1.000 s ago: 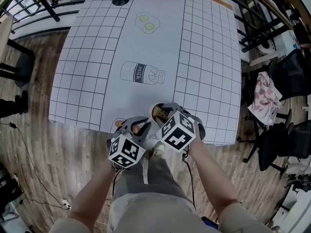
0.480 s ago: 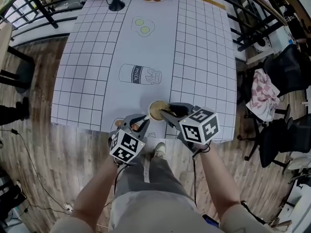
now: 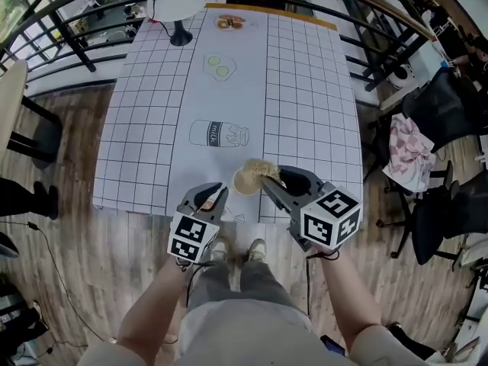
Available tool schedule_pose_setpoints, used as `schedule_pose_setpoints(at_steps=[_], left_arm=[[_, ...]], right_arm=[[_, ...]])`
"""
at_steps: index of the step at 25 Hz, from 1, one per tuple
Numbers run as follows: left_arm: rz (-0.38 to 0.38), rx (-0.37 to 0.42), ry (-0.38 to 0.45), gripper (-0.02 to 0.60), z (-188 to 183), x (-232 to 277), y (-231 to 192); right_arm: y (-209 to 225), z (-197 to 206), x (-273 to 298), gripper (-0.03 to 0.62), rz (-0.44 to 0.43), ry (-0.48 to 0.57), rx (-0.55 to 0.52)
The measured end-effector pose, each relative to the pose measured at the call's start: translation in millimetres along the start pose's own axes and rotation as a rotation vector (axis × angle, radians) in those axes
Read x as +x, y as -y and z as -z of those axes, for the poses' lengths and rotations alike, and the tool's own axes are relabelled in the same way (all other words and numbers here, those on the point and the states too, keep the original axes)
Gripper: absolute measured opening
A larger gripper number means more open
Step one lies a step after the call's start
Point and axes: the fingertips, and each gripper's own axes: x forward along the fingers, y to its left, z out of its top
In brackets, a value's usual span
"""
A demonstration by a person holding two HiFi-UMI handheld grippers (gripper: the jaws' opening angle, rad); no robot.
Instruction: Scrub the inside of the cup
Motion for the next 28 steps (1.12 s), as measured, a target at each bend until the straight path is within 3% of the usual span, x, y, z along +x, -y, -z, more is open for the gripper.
schedule_pose_setpoints(at_steps=[3,6,15,21,24,28], left_arm=[[-0.056,-0.047,0.102,0.035,-37.8,-23.4,-10.7],[-0.087,-0.045,0.183,0.020,-76.3,-49.2,-12.6],[-0.151,0.091,0.394,0.014,-171.7,-123.7,11.2],[-0.181,0.198,0.502,0.014,-209.0,-161.7,32.6],[-0.144,0.234,0.513,0.015,-212.4,-169.9,49.8],[-0.035,0.189,0.540,0.014,-210.8,-181.1,74.1]], right_arm=[[-13.6,-24.5,-19.0,0.117,0.037,0.085,-0.061],[-31.7,-50.3,-40.4,0.117,0.055,0.183,-0.123],[-89.4,-105.3,-114.6,0.117,0.107,0.416,-0.217],[-112.3,-121.4,-161.7,0.117,0.196,0.523,-0.308],[-117.1,-115.7,-177.8,0.117,0.239,0.543,-0.333],[-128.1,-100.9,-188.4,0.117,0.281,0.525,-0.391]])
